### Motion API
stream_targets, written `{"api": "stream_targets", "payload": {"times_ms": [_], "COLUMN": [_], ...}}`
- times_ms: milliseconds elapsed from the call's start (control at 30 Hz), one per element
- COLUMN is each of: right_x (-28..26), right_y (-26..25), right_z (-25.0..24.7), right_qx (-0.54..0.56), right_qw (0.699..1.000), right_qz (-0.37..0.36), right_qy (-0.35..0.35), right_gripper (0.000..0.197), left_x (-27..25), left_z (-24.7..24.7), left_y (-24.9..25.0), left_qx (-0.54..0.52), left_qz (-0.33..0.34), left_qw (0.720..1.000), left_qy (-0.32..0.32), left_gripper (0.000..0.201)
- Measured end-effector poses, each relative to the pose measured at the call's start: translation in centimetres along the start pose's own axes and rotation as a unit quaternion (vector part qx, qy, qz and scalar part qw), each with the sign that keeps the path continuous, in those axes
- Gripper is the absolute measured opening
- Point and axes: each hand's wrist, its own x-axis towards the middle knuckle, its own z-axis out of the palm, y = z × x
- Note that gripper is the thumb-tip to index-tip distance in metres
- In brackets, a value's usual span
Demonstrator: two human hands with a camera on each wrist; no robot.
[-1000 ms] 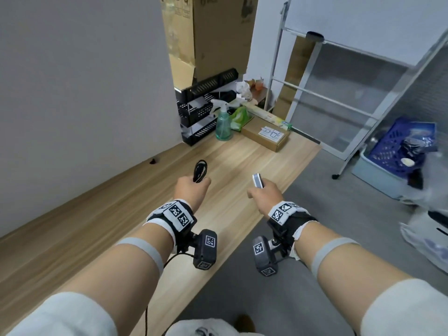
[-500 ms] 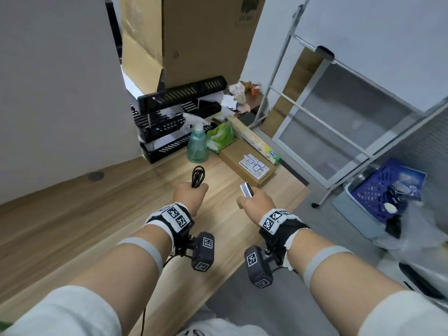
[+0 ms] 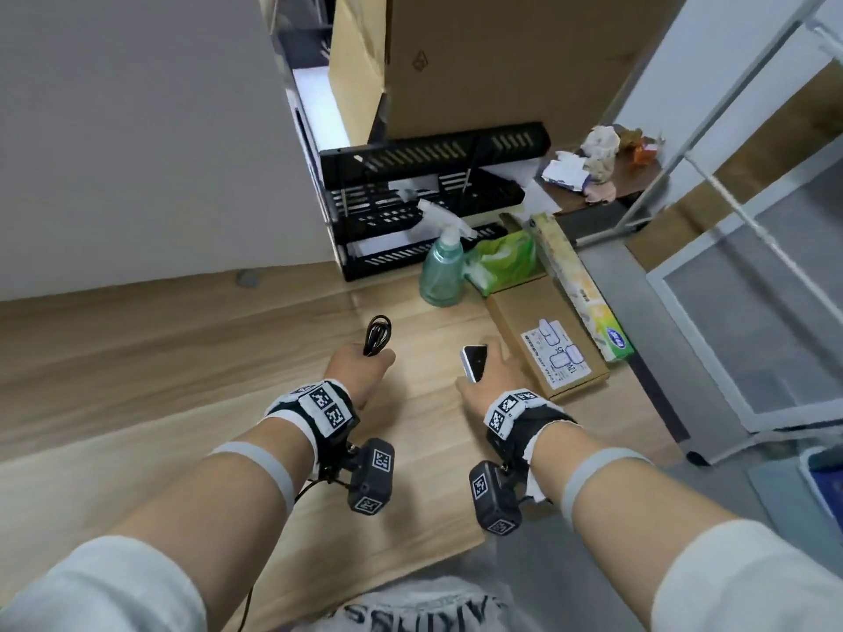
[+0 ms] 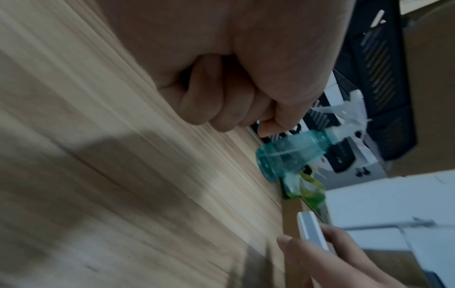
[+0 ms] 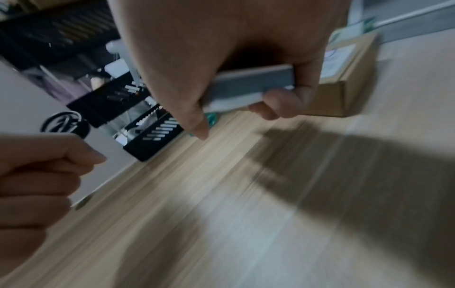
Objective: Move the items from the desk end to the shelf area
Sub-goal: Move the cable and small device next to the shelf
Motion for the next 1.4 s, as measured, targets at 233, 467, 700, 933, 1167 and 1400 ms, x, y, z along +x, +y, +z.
{"api": "stream_targets", "payload": {"times_ms": [233,467,700,933,1167,1400], "right_x": [4.5,4.6,5.5,4.8,3.9,4.4], "right_y": [0.2,0.7,1.3,-0.4,-3.2,-2.4], "right_z": [0.7,0.1,0.1,-0.6,0.2,0.4], "right_qx": [-0.099,-0.245,-0.314,-0.183,0.168,0.163], "right_qw": [0.989,0.927,0.916,0.955,0.956,0.966], "right_qz": [-0.107,-0.281,-0.242,-0.232,-0.16,-0.168], "right_qy": [-0.026,0.041,-0.053,-0.015,-0.18,-0.11], "right_gripper": [0.081,0.066,0.071,0.052,0.019,0.029], "left_x": [-0.5,-0.5,0.9,1.0,1.5,-0.4], "left_z": [0.1,2.2,2.1,2.5,3.5,3.7], "left_y": [-1.7,-1.8,-1.3,0.8,0.4,2.1], "left_qx": [-0.04,-0.112,-0.12,-0.197,-0.105,-0.024], "left_qz": [-0.076,-0.087,-0.085,-0.078,-0.034,-0.035], "left_qw": [0.994,0.987,0.987,0.976,0.98,0.977], "left_qy": [0.069,0.08,0.063,-0.052,-0.164,-0.211], "left_gripper": [0.022,0.025,0.022,0.012,0.051,0.052]}}
